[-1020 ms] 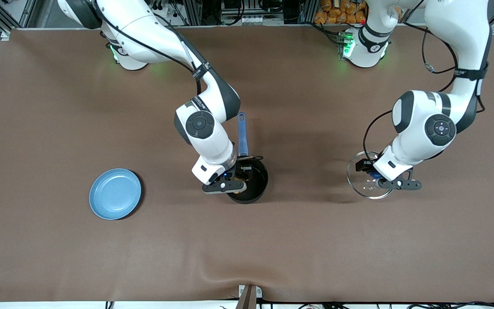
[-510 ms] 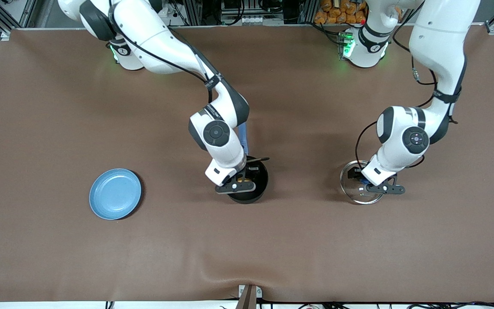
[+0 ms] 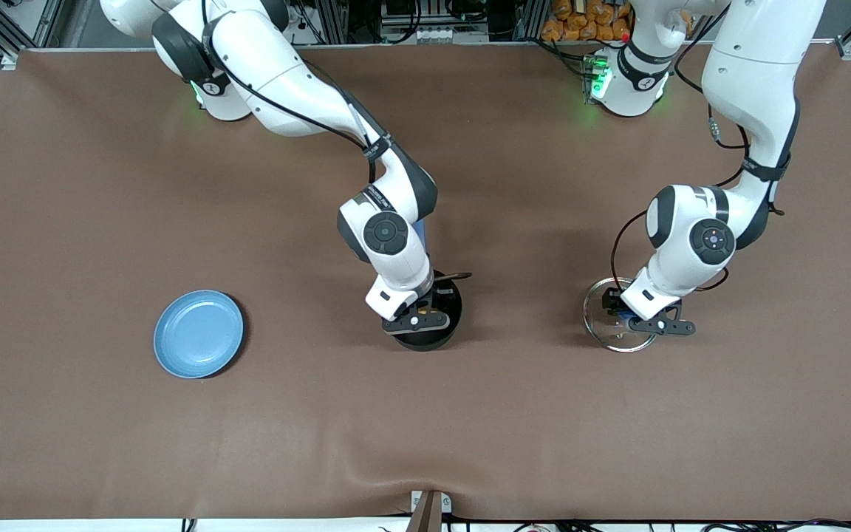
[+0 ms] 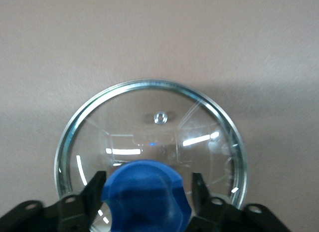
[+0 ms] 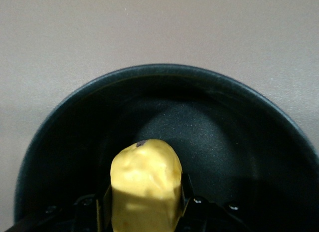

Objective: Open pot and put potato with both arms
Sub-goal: 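Lower the potato into the pot while the left gripper sets the lid down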

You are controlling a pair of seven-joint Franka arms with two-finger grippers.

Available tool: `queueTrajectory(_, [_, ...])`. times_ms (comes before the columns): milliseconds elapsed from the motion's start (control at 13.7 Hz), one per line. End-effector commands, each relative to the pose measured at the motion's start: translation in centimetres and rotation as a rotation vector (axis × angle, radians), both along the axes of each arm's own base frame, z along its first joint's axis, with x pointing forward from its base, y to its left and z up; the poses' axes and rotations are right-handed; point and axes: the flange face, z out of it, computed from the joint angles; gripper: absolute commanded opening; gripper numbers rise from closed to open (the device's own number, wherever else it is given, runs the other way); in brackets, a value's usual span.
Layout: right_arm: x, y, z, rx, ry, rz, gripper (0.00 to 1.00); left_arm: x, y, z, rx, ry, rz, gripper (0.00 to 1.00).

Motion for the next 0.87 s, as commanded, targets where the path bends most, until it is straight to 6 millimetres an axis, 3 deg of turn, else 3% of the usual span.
queueTrajectory(0, [0.3,0.6,0.0,0.001,-0.012,-0.021,0.0,0.4,0.1,4.8,-0.004,-0.041,-0.017,1.0])
queueTrajectory(73, [0.3,0.6,0.0,0.0,-0.01,-0.022,0.0,0.8,0.2,7.3,-0.008,-0.056,-0.014,1.0])
queueTrajectory(146, [0.3,0.5,0.1,-0.002,-0.012,-0.022,0.29,1.1,0.3,9.7,-0.011,-0.051,-0.007,1.0])
queueTrajectory(219, [0.4,0.4,0.2,-0.005,-0.015,-0.021,0.81,1.7,0.4,12.4,-0.014,-0.041,-0.003,1.0])
queueTrajectory(291, [0.4,0.6,0.9,-0.017,-0.034,-0.004,0.91,2.2,0.4,15.3,-0.015,-0.03,-0.001,1.0])
queueTrajectory(364, [0.5,0.5,1.6,-0.038,-0.055,0.016,1.0,2.9,0.7,18.3,-0.015,-0.01,0.003,1.0])
queueTrajectory(510, [0.8,0.3,3.8,-0.053,-0.079,0.033,1.0,3.9,0.6,24.2,-0.012,0.039,0.0,1.0])
queueTrajectory(656, [0.8,-0.2,5.8,-0.077,-0.051,0.026,1.0,4.1,0.5,28.1,-0.01,0.065,-0.004,1.0])
queueTrajectory(801, [1.3,-1.5,9.2,-0.106,-0.037,0.011,1.0,3.9,0.5,31.9,-0.02,0.043,0.012,1.0])
